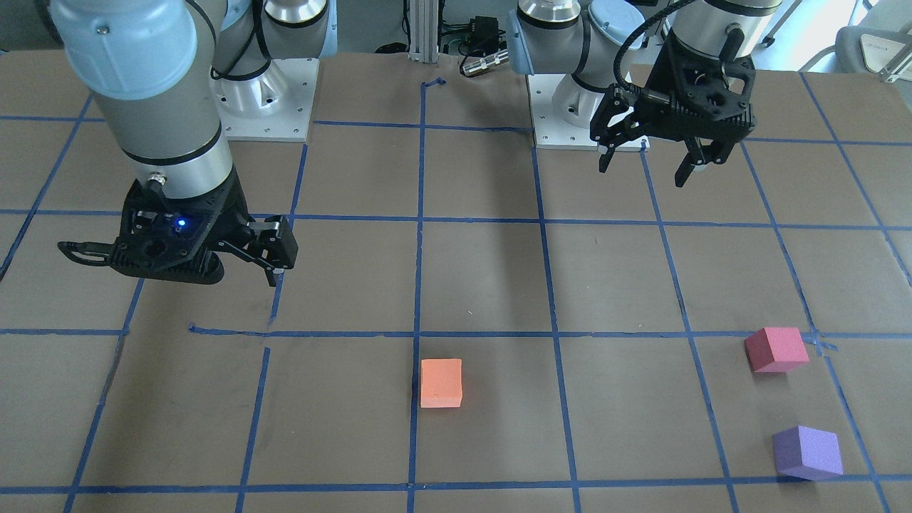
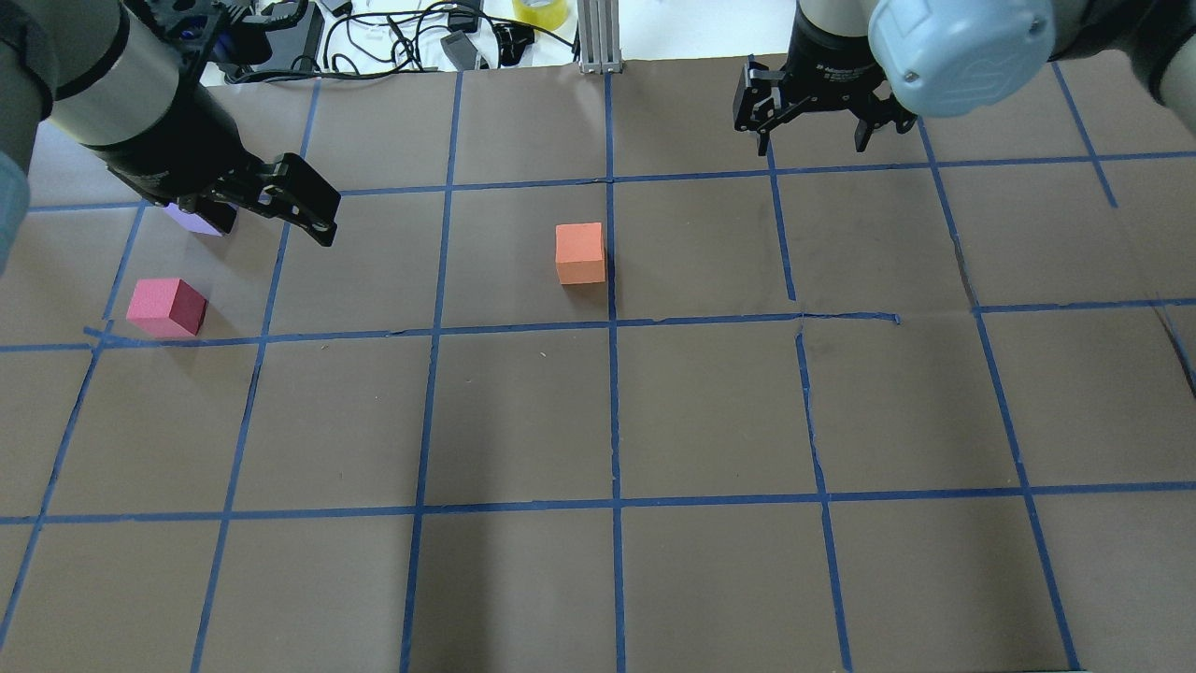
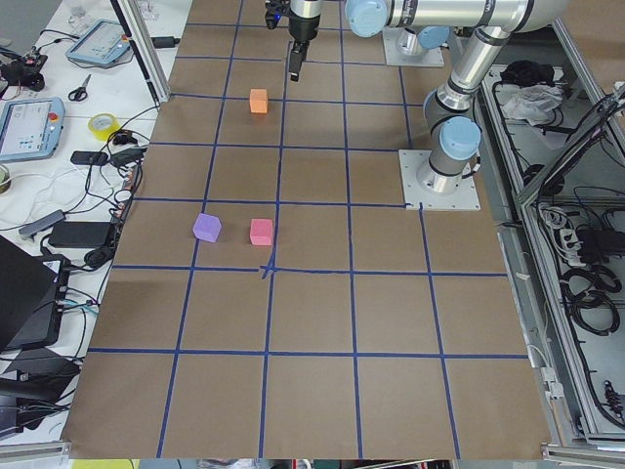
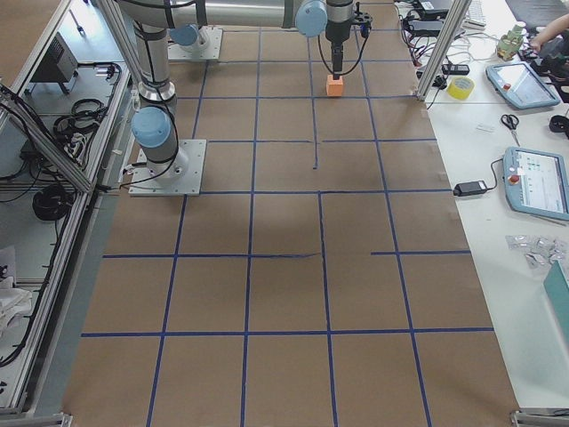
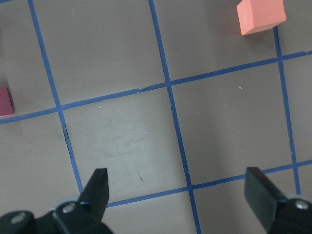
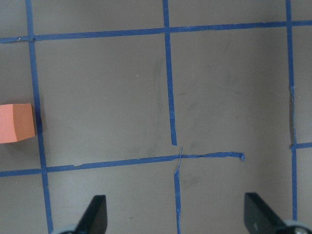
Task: Arrange blocks in a line
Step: 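Raise the right gripper back toward its start position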
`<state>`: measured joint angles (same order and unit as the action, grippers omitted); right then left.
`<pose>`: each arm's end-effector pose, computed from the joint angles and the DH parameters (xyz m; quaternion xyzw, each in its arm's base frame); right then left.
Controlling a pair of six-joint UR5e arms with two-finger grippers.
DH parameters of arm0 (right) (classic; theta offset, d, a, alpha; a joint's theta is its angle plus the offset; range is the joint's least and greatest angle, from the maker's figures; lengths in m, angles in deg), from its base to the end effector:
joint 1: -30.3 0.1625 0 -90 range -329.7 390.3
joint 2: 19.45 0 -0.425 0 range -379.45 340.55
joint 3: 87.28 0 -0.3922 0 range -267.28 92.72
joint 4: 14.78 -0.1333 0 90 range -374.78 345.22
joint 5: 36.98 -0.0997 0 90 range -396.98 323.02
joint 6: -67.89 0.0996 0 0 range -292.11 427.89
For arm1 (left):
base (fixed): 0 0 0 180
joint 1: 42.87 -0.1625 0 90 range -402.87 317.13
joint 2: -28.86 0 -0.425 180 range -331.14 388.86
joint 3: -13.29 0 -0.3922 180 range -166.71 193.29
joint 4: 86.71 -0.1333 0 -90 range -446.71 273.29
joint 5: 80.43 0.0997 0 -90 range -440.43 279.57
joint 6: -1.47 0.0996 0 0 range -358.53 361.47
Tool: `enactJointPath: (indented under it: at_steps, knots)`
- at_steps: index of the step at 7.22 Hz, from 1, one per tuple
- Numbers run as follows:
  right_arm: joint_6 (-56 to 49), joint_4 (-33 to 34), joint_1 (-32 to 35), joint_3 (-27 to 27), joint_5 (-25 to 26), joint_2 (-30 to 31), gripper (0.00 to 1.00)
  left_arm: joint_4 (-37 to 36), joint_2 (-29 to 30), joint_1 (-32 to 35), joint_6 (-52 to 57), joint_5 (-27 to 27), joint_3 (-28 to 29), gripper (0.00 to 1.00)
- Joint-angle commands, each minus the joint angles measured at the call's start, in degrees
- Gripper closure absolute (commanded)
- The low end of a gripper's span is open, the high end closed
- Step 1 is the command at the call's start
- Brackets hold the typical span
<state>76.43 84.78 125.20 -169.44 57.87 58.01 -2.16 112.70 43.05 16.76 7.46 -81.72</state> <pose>0.1749 -0.5781 0.4548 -0.0335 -0.9976 0.0470 0.0370 -0.1041 -0.4656 0.5055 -0.0985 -0.9933 0.0598 0.0084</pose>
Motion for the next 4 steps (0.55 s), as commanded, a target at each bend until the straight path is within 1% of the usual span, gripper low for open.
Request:
enactJointPath:
  at_steps: [1,3,4]
  knots:
    - [-0.5,-0.7,-1.1,-0.3,0.2,0.7,0.0,0.0,0.0,0.0,0.0,0.0,0.0,0.0]
    - [-0.5,-0.3,-1.3,-0.3,0.3,0.8,0.0,0.0,0.0,0.0,0.0,0.0,0.0,0.0]
    - [-0.6,-0.8,-1.7,-0.2,1.6,0.9,0.0,0.0,0.0,0.0,0.0,0.0,0.0,0.0]
